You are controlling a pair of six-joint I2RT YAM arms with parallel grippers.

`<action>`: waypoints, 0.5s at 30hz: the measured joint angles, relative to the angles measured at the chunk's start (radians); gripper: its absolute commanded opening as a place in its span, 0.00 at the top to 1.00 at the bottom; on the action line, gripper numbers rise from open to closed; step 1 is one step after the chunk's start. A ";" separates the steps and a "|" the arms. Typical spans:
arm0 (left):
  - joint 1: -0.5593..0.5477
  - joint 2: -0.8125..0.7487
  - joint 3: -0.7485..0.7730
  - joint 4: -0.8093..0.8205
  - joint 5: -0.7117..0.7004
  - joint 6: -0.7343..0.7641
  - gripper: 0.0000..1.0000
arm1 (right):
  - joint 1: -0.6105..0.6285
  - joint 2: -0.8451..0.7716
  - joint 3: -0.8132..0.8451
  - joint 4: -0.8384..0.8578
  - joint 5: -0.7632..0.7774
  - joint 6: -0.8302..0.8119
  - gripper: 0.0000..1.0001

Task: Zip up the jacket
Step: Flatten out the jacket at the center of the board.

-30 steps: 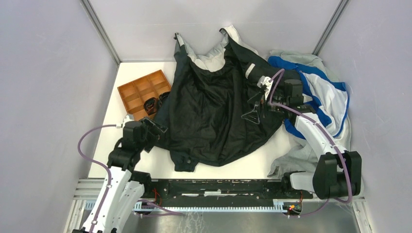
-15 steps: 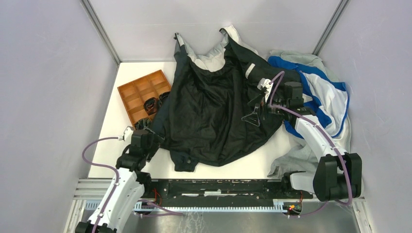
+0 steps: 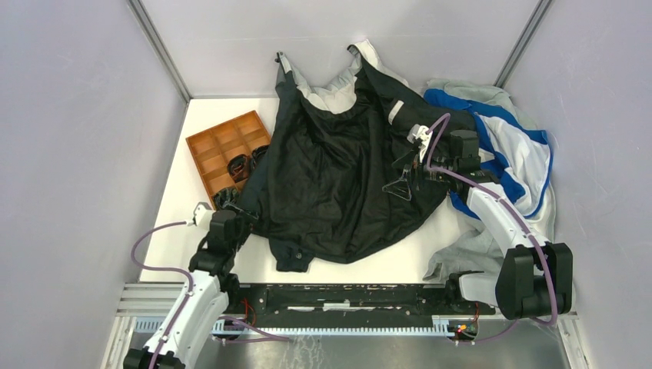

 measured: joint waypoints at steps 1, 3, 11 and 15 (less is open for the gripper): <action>0.000 -0.003 -0.008 0.017 -0.001 0.000 0.21 | 0.000 0.000 0.000 0.000 0.000 0.000 0.02; 0.000 -0.007 -0.028 0.055 0.000 0.000 0.27 | 0.000 0.000 0.000 0.000 0.000 0.000 0.02; 0.001 -0.022 -0.043 0.068 0.006 0.001 0.86 | 0.000 0.000 0.000 -0.002 0.000 -0.001 0.02; 0.001 -0.065 -0.024 0.032 0.022 0.023 0.98 | 0.000 0.001 0.000 -0.006 0.000 -0.001 0.02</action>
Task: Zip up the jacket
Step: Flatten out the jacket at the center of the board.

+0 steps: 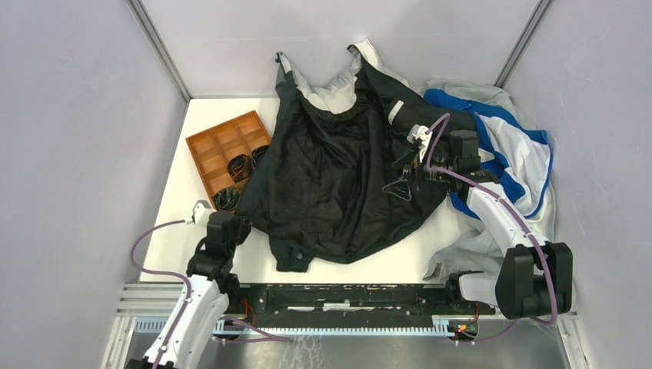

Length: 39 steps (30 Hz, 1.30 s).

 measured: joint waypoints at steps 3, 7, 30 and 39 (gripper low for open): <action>0.000 -0.035 0.070 -0.076 0.006 0.048 0.98 | 0.000 0.004 0.002 -0.008 0.000 -0.002 0.02; 0.000 -0.079 0.222 -0.147 0.027 0.147 0.98 | -0.002 0.010 0.013 -0.023 0.001 -0.011 0.02; -0.883 1.209 1.221 -0.159 0.362 0.805 0.31 | -0.274 0.060 0.188 -0.146 0.241 -0.016 0.02; -0.866 1.017 1.211 -0.285 0.172 0.827 0.00 | -0.362 0.141 0.290 -0.193 0.281 -0.050 0.02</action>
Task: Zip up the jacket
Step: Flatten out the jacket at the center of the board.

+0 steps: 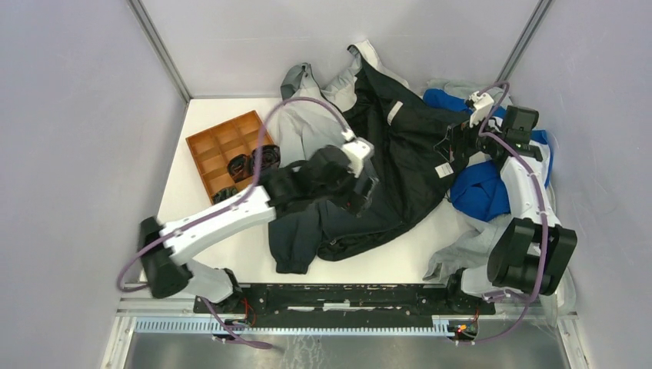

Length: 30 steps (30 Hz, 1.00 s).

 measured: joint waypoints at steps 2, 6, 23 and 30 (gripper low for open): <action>0.016 -0.111 -0.034 0.037 -0.026 -0.012 0.01 | -0.002 0.028 0.030 0.000 0.006 -0.004 0.02; 0.084 -0.300 -0.159 0.114 -0.043 -0.075 0.03 | -0.009 0.094 0.093 -0.002 0.028 -0.017 0.02; 0.238 -0.572 -0.672 0.322 -0.045 -0.483 0.03 | -0.041 0.539 0.513 -0.191 0.256 -0.211 0.14; 0.243 -0.570 -0.672 0.344 -0.044 -0.504 0.04 | -0.041 0.635 0.560 -0.209 0.308 -0.245 0.25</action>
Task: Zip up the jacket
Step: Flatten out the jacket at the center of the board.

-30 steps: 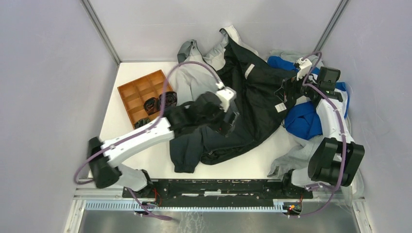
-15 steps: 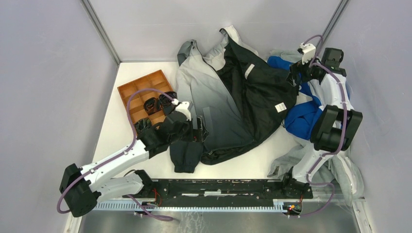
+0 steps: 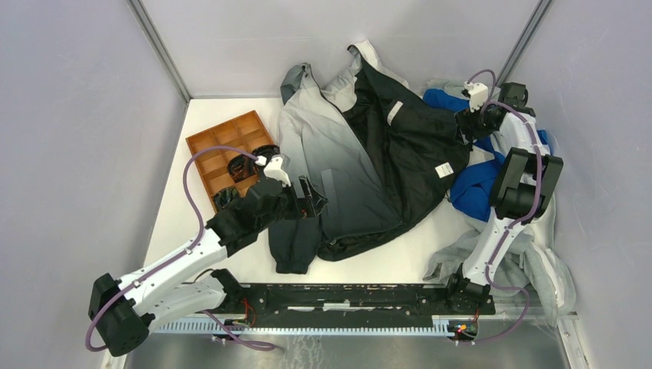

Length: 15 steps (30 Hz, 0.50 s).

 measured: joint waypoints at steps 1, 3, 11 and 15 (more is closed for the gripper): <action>0.000 0.003 0.000 -0.001 0.000 0.000 0.04 | 0.000 0.010 0.010 0.000 0.002 -0.004 0.29; 0.000 0.010 0.001 -0.002 0.000 0.000 0.04 | 0.000 0.029 0.029 0.000 0.004 -0.016 0.39; 0.004 0.009 0.030 -0.032 -0.005 0.000 0.04 | 0.000 0.040 0.049 0.013 -0.004 -0.068 0.97; 0.005 -0.011 0.035 -0.055 -0.026 -0.001 0.04 | 0.000 0.019 0.015 0.047 -0.017 -0.093 1.00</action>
